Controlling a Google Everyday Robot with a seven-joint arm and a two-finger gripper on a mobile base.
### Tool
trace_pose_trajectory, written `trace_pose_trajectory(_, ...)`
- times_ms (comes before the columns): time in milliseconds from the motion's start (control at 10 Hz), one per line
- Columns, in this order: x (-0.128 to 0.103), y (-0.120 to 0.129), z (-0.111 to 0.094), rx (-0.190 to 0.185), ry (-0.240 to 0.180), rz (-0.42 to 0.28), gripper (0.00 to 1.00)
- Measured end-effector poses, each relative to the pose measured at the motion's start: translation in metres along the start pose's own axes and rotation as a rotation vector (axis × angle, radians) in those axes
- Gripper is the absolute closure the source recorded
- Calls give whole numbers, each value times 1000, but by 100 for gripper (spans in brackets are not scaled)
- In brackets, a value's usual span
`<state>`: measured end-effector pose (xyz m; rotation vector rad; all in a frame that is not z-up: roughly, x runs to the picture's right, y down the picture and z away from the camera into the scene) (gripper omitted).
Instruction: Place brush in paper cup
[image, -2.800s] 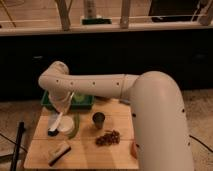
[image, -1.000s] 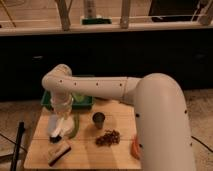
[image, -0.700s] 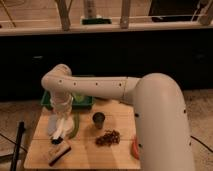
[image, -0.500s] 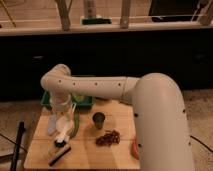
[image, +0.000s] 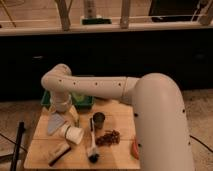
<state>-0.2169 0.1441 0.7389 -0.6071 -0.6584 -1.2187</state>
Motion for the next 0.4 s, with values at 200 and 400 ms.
trace_pose_trajectory(200,1,1,0,-5,-3,0,20)
trace_pose_trajectory(400,1,1,-1,-5,-3,0,20)
